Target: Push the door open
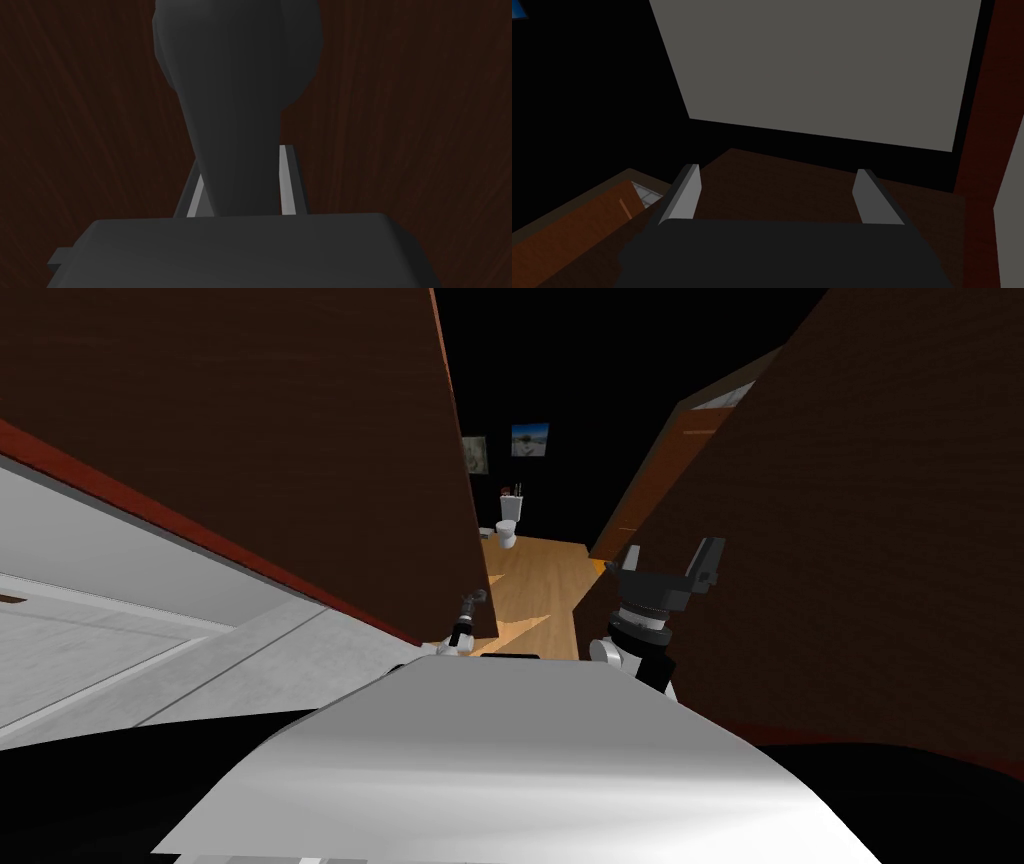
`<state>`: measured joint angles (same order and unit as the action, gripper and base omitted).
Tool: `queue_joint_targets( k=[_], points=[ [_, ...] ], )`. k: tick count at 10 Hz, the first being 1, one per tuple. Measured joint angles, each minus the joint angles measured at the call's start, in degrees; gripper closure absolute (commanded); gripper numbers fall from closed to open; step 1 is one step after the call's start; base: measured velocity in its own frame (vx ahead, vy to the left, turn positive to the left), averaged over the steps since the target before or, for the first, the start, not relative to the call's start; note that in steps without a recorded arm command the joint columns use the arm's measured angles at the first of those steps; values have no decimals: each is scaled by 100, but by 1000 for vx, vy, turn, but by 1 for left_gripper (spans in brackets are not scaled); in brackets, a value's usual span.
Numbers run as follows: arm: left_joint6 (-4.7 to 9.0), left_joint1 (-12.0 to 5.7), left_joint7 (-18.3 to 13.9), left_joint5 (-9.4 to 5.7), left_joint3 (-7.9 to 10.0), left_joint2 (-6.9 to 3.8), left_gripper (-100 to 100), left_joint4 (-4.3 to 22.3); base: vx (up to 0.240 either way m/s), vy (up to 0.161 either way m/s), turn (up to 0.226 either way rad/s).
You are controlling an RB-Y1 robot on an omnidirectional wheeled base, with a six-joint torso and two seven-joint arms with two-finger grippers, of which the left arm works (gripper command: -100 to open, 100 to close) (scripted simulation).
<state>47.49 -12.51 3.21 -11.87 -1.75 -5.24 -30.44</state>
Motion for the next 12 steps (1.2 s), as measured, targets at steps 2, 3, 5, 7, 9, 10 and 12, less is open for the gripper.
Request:
queue_joint_targets(
  k=[2, 3, 5, 7, 9, 10, 12],
  points=[
    [-107, 57, 86, -51, 113, 8, 100, -140, 126, -92, 63],
    [-117, 105, 108, -80, 173, -1, 100, -194, 196, -109, 84],
    [-120, 99, 139, -148, 310, -19, 100, -136, 179, -100, 65],
    [-27, 22, 162, -211, 440, -42, 100, 8, 165, -77, 57],
    [-21, 65, 193, -260, 544, -48, 100, -38, 175, -95, 58],
    [-36, 94, 212, -288, 601, -53, 100, -71, 82, -37, 52],
    [-26, 104, 223, -323, 658, -83, 100, -54, 143, -26, 51]
  ],
)
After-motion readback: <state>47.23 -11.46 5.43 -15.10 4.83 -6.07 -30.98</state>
